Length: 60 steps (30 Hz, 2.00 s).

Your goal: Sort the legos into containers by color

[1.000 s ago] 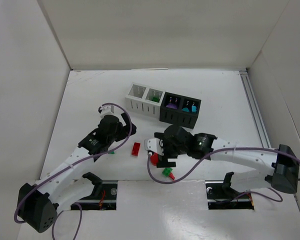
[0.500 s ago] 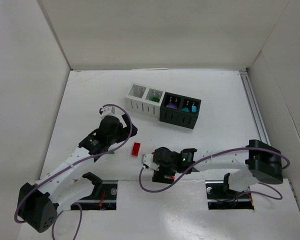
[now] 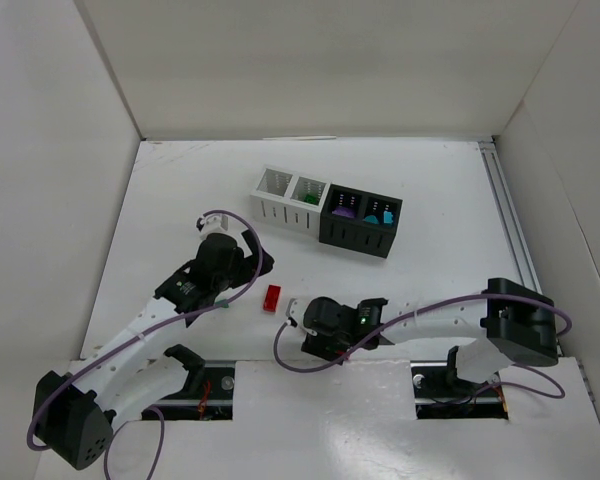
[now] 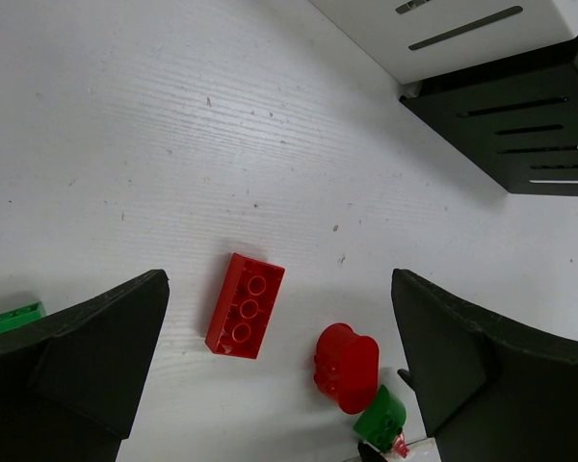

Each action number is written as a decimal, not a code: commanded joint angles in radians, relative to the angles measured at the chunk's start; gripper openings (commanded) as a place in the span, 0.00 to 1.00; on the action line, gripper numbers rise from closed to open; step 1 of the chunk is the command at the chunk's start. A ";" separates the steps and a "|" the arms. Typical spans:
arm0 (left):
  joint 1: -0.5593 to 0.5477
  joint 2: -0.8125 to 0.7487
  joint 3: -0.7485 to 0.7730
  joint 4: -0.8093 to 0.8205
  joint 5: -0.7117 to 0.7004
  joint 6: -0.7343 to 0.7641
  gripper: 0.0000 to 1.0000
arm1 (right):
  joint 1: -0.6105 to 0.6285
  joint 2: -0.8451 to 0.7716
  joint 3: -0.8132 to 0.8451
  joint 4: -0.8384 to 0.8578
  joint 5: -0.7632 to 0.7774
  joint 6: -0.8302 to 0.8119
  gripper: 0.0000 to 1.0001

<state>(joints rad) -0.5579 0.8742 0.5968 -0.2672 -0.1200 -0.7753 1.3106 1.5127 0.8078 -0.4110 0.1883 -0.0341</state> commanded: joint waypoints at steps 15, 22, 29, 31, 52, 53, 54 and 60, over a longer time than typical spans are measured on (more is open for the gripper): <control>0.004 0.000 -0.008 -0.015 -0.023 -0.016 1.00 | 0.007 0.000 0.019 -0.074 0.068 0.056 0.45; 0.004 0.000 -0.008 0.006 -0.009 -0.016 1.00 | 0.007 -0.046 0.099 -0.109 0.145 -0.007 0.41; 0.004 0.000 0.001 -0.016 0.013 -0.028 1.00 | -0.028 -0.095 0.211 -0.109 0.192 -0.150 0.35; 0.004 0.000 0.011 -0.030 0.013 -0.048 1.00 | -0.053 -0.108 0.249 -0.097 0.183 -0.217 0.35; 0.082 0.046 0.043 -0.202 -0.081 -0.216 1.00 | -0.562 0.116 0.706 0.101 -0.234 -0.593 0.32; 0.096 0.055 0.043 -0.202 -0.081 -0.216 1.00 | -0.574 0.139 0.729 0.101 -0.260 -0.602 0.32; 0.127 0.055 0.043 -0.202 -0.069 -0.216 1.00 | -0.574 0.161 0.747 0.101 -0.260 -0.602 0.32; 0.208 0.126 0.032 -0.237 -0.036 -0.263 1.00 | -0.616 0.326 0.875 0.080 -0.326 -0.622 0.32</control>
<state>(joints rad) -0.3676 0.9855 0.5999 -0.4618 -0.1669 -1.0012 0.7055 1.8149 1.6245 -0.3508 -0.0601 -0.6270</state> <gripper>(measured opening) 0.996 0.390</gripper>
